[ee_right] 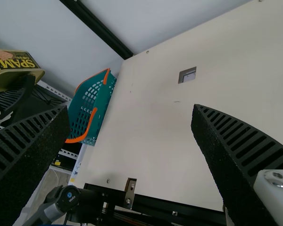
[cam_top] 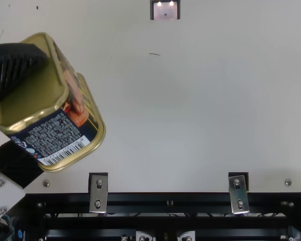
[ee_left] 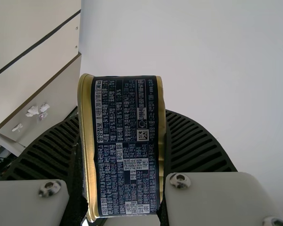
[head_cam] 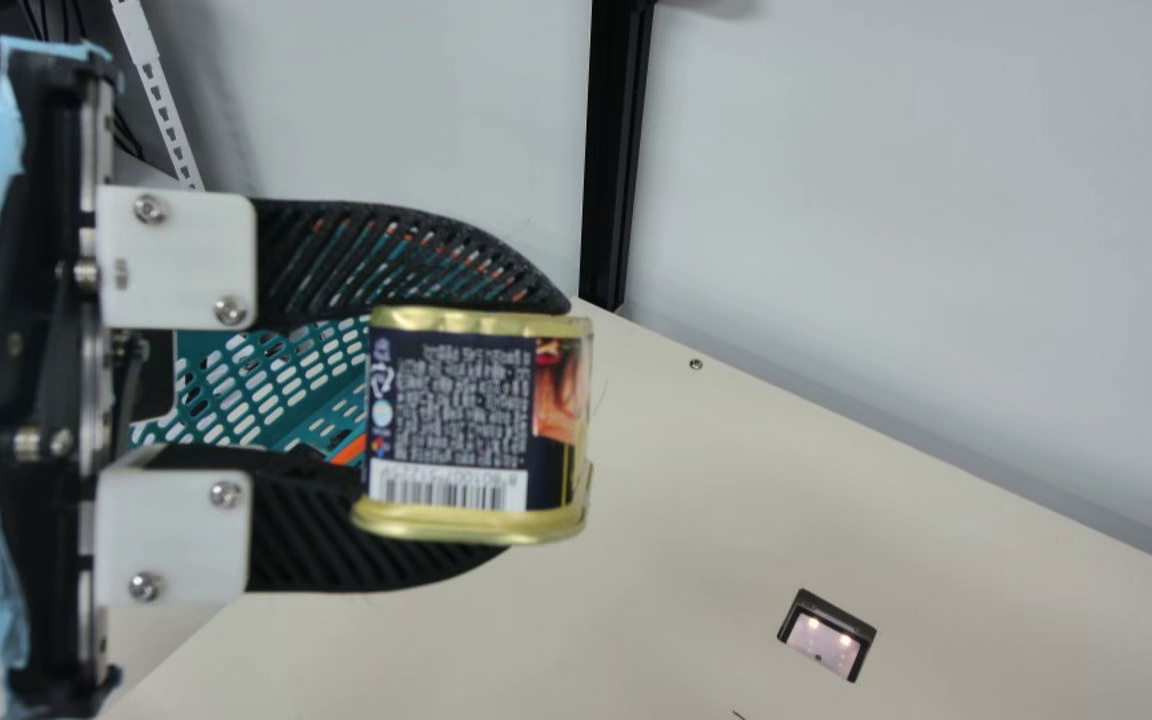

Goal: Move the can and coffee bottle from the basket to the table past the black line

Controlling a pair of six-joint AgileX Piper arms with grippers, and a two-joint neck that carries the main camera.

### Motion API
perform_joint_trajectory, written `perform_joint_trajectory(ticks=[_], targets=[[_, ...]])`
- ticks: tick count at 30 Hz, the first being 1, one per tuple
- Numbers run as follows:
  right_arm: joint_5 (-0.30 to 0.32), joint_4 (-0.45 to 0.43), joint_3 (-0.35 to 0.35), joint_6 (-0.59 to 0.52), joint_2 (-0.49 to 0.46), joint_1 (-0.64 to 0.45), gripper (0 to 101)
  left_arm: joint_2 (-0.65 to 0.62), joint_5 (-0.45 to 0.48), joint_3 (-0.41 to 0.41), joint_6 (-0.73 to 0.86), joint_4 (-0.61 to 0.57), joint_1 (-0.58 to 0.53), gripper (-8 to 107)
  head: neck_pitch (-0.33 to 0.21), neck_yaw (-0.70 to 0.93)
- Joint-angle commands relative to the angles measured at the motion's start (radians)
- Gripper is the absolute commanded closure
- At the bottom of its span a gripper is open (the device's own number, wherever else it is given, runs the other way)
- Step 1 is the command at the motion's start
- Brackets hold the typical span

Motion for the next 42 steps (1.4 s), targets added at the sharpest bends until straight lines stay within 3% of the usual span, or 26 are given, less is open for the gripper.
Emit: perform_joint_trajectory(ticks=[1,10,18,27,42], targets=[[0.0,0.0,0.0,0.0,0.0,0.0,0,0.0,0.0,0.0,0.0,0.0,0.0,89,-0.027,0.012],[0.0,0.0,0.0,0.0,0.0,0.0,0,0.007,-0.01,0.013,0.045,0.01,0.033,89,-0.027,0.012],[0.0,0.0,0.0,0.0,0.0,0.0,0,0.047,-0.117,-0.001,0.154,0.128,0.054,89,-0.027,0.012],[0.0,0.0,0.0,0.0,0.0,0.0,0,0.111,-0.377,-0.006,0.323,0.361,-0.077,89,-0.007,-0.03],[0.0,0.0,0.0,0.0,0.0,0.0,0,0.15,-0.839,0.121,0.527,0.709,-0.369,89,0.044,-0.402]])
